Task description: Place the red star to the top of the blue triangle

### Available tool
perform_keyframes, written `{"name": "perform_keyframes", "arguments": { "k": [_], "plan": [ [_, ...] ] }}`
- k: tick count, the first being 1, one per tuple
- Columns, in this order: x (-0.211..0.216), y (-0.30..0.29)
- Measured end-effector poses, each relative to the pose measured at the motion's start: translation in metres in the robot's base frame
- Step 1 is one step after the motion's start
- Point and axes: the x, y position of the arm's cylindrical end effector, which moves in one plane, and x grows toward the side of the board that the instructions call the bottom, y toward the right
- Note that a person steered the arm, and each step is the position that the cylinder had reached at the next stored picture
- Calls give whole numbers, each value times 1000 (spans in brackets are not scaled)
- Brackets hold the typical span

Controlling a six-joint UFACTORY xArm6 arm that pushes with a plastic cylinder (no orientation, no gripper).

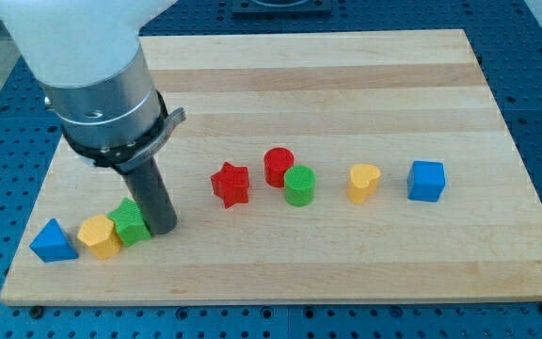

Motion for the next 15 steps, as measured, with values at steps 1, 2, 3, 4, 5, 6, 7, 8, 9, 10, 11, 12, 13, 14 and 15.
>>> {"name": "perform_keyframes", "arguments": {
  "k": [1, 2, 3, 4, 5, 6, 7, 8, 9, 10, 11, 12, 13, 14, 15],
  "plan": [
    [7, 1],
    [9, 59],
    [-5, 149],
    [-9, 256],
    [-8, 364],
    [-11, 441],
    [-22, 455],
    [-21, 413],
    [-21, 353],
    [-21, 285],
    [-21, 214],
    [-21, 145],
    [-21, 116],
    [-22, 104],
    [-25, 94]
  ]
}}
